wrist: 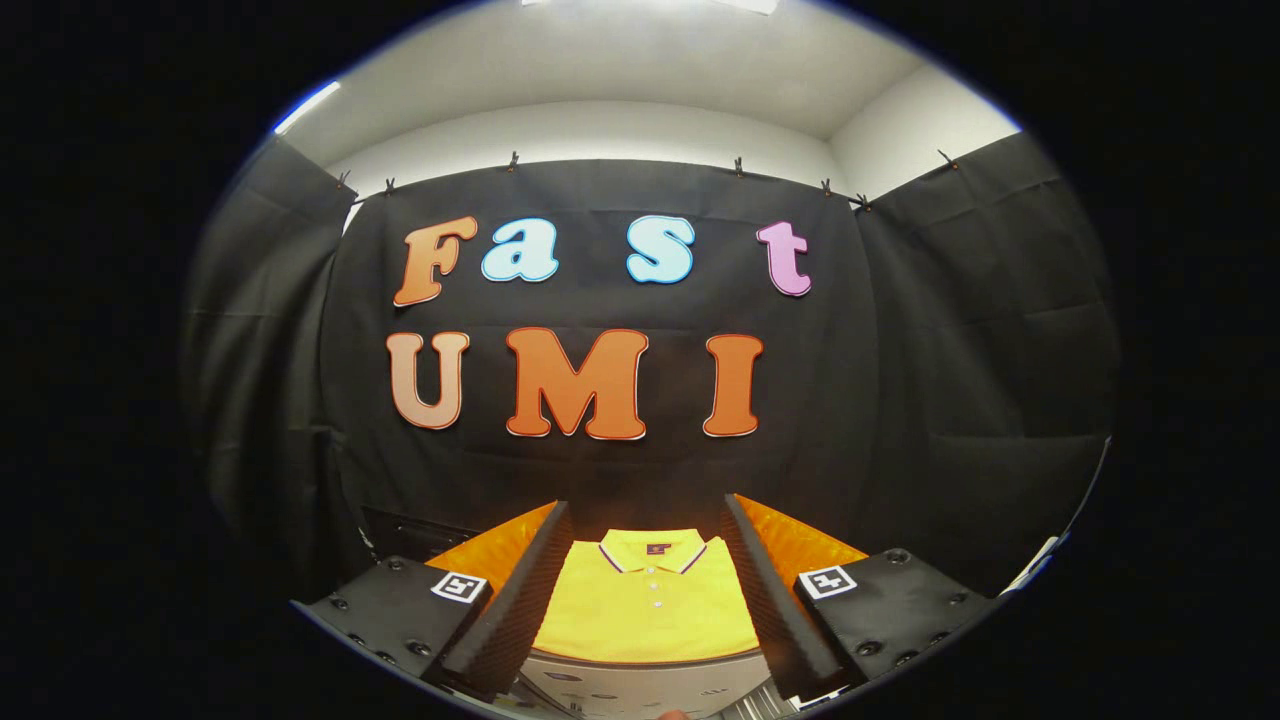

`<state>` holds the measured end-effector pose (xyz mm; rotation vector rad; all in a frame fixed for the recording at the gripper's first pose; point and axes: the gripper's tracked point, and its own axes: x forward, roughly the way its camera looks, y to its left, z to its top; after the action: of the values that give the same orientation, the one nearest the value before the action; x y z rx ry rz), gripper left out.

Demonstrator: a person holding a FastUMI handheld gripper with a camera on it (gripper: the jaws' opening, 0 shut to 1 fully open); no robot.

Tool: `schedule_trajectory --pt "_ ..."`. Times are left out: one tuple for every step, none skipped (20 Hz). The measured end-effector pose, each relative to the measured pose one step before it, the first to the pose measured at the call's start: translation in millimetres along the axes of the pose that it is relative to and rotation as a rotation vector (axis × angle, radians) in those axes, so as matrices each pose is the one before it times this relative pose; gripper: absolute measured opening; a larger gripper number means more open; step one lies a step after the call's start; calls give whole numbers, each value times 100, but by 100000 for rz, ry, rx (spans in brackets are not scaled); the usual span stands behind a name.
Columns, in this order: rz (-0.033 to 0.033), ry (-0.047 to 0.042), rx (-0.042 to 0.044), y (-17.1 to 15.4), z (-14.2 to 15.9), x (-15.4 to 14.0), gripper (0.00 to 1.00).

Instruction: Put the clothes into the washing machine and then close the washing machine lid.

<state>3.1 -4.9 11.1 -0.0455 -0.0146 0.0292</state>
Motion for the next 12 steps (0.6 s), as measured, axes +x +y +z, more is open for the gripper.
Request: schedule_trajectory --pt "-50 146 10 -17 63 83 97" --pt "-30 4 -91 -164 -121 114 97" --pt "-54 25 -136 -52 -60 22 97" --pt "-2 113 -70 36 85 -57 97" --pt "121 100 60 67 -48 -20 98" --pt "-10 91 80 -190 -122 148 97" --pt "228 45 19 -13 -107 84 97" --pt "17 84 -63 117 55 -1 97" --pt "29 106 -38 -34 -132 -41 97" --pt "231 81 -3 -81 -197 183 97" --pt "44 415 -86 -119 -182 111 97" --pt "-45 376 -40 -57 -61 247 97"
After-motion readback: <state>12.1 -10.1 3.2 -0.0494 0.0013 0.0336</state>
